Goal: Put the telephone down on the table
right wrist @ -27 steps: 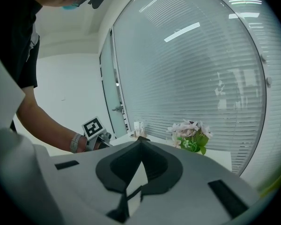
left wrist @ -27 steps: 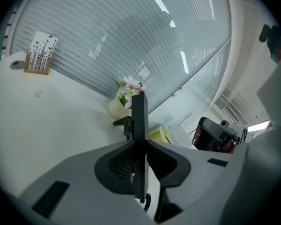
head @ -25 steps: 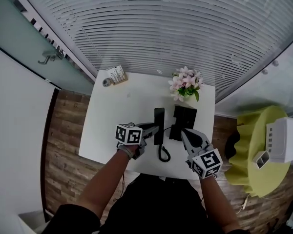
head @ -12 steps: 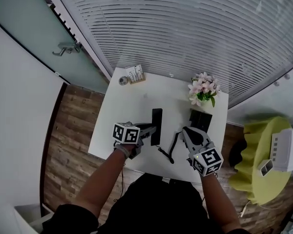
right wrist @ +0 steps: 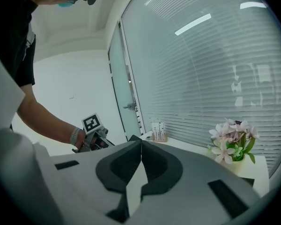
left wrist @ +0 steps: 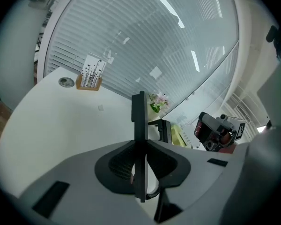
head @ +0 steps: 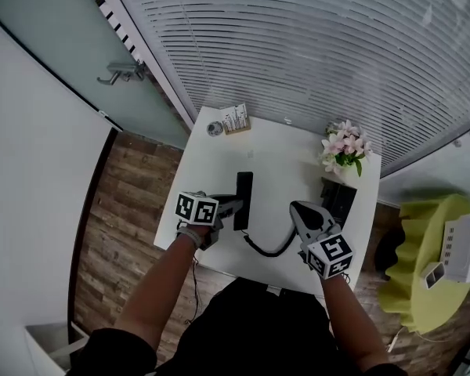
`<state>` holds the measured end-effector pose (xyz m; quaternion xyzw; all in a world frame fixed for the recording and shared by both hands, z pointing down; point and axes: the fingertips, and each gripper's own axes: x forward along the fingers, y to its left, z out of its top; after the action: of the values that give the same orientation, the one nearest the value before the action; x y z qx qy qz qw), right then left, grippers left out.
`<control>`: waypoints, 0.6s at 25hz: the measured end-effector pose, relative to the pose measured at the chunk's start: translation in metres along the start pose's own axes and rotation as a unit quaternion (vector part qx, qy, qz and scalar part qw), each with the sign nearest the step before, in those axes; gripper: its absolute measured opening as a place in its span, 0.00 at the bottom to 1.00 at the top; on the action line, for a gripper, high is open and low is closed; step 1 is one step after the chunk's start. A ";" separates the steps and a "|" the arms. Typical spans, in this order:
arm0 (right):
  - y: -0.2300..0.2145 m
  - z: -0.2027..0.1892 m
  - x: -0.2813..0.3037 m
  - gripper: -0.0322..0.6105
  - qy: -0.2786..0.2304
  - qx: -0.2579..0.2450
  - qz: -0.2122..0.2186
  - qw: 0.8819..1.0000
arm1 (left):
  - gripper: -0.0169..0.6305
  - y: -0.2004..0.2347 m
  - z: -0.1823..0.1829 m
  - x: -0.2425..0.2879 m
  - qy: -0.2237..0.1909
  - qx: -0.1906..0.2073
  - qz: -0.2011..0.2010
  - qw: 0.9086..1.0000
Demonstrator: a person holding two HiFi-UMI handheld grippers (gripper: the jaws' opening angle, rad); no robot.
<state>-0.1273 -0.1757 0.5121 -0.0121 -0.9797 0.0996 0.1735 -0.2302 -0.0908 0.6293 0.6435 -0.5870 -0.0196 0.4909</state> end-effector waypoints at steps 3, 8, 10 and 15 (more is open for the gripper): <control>0.003 -0.002 0.014 0.08 0.003 0.004 0.006 1.000 | 0.15 0.014 0.002 -0.005 0.009 0.002 0.008 1.000; 0.008 -0.006 0.035 0.08 0.011 0.010 0.014 1.000 | 0.15 0.042 0.001 -0.011 0.036 0.003 0.021 0.999; 0.008 -0.008 0.042 0.08 0.015 0.011 0.015 1.000 | 0.15 0.054 -0.001 -0.012 0.049 0.001 0.026 0.998; 0.005 -0.013 0.057 0.08 0.023 0.015 0.015 1.000 | 0.15 0.082 -0.001 -0.014 0.071 -0.007 0.033 0.997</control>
<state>-0.1765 -0.1646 0.5427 -0.0261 -0.9735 0.1169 0.1949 -0.2946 -0.0653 0.6759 0.6202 -0.5710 0.0381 0.5366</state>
